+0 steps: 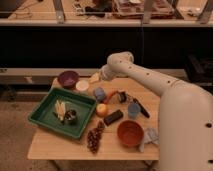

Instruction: Place fork in paper cup

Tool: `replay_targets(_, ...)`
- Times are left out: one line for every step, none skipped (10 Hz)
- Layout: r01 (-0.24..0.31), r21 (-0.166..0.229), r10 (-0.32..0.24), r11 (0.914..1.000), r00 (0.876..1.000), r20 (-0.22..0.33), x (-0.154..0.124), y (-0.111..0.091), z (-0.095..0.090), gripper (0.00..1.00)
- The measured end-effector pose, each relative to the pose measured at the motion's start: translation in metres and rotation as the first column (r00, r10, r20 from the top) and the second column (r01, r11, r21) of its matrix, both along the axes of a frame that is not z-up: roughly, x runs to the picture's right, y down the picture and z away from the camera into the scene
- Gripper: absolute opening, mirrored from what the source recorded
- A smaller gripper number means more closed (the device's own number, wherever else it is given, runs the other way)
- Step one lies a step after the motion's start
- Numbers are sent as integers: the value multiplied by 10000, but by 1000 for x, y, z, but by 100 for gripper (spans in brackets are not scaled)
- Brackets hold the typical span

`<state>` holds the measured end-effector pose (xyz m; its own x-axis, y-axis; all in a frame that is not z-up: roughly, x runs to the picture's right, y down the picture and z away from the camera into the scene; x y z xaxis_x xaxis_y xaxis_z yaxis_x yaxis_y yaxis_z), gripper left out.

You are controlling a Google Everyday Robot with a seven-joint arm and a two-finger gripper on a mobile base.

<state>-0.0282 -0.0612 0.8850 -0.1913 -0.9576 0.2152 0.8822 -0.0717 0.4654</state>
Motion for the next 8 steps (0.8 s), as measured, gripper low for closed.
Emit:
replay_targets(0, 0, 0, 10000, 10000, -1, 0, 0, 0, 75)
replay_targets(0, 0, 0, 10000, 10000, 0, 0, 0, 0, 75)
replay_targets(0, 0, 0, 10000, 10000, -1, 0, 0, 0, 75)
replay_targets(0, 0, 0, 10000, 10000, -1, 0, 0, 0, 75)
replay_targets(-2, -5, 2, 10000, 10000, -4, 0, 0, 0, 75)
replay_targets(13, -13, -13, 10000, 10000, 14, 0, -1, -1, 75)
replay_targets(184, 72, -186, 9998, 9995, 250, -4, -4, -4, 75)
replay_targets(509, 275, -524, 9983, 9969, 590, -10, -8, -12, 75)
